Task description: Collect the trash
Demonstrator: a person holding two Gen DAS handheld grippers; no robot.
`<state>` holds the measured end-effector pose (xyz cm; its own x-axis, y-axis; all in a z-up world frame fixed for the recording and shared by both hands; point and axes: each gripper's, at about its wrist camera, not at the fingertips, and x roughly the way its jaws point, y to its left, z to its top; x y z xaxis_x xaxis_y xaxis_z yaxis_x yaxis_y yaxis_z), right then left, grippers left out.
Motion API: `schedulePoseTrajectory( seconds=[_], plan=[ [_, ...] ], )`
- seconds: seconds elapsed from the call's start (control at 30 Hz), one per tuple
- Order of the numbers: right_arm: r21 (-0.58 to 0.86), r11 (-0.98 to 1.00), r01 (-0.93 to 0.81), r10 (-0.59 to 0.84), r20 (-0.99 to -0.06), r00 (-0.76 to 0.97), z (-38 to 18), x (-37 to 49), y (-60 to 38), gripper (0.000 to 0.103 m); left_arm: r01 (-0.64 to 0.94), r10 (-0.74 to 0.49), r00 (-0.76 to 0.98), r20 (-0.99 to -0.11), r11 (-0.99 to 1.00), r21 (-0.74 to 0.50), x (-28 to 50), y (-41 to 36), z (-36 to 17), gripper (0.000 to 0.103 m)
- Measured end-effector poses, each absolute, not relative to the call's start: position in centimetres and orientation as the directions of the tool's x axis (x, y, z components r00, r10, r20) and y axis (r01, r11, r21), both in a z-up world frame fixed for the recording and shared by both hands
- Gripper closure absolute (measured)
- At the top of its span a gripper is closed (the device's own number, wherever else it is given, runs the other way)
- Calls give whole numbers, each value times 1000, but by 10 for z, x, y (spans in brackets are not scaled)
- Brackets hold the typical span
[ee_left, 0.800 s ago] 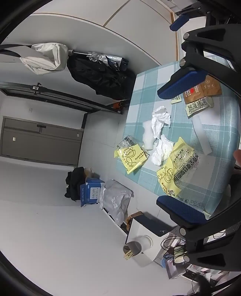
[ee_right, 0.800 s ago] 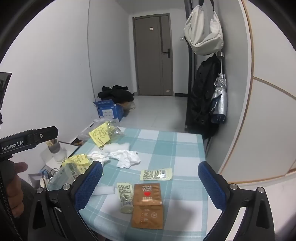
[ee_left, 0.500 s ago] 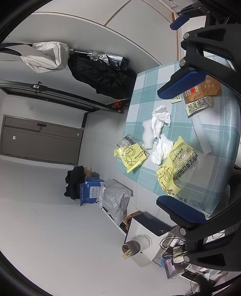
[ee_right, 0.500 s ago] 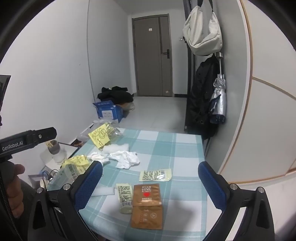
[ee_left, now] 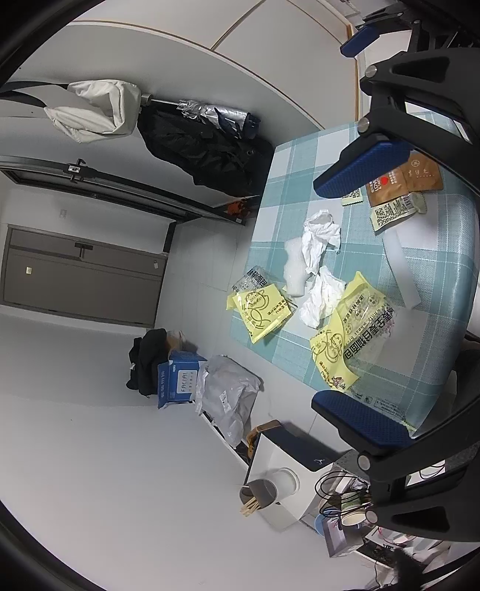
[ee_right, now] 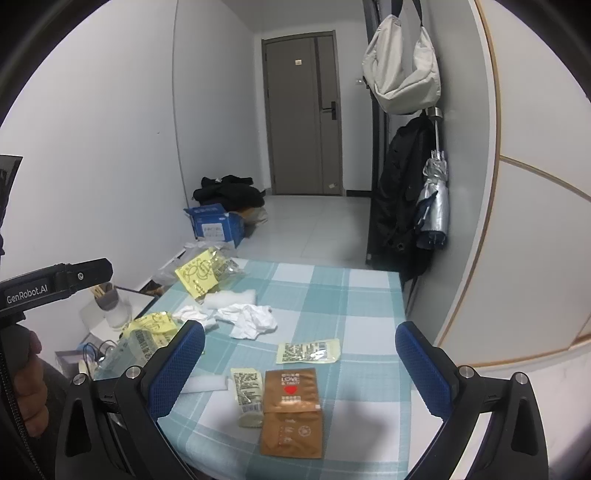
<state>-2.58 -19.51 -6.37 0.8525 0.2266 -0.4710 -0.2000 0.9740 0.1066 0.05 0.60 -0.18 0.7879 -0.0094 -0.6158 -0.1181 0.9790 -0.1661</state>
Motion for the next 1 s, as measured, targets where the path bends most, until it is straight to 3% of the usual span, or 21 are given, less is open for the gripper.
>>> schedulePoseTrajectory(
  seconds=[1.0],
  plan=[
    [114,976,-186,218,-464,858,-63,-27,-197,0,-122,2,784,-621,981,-151,-1,1,-5,1]
  ],
)
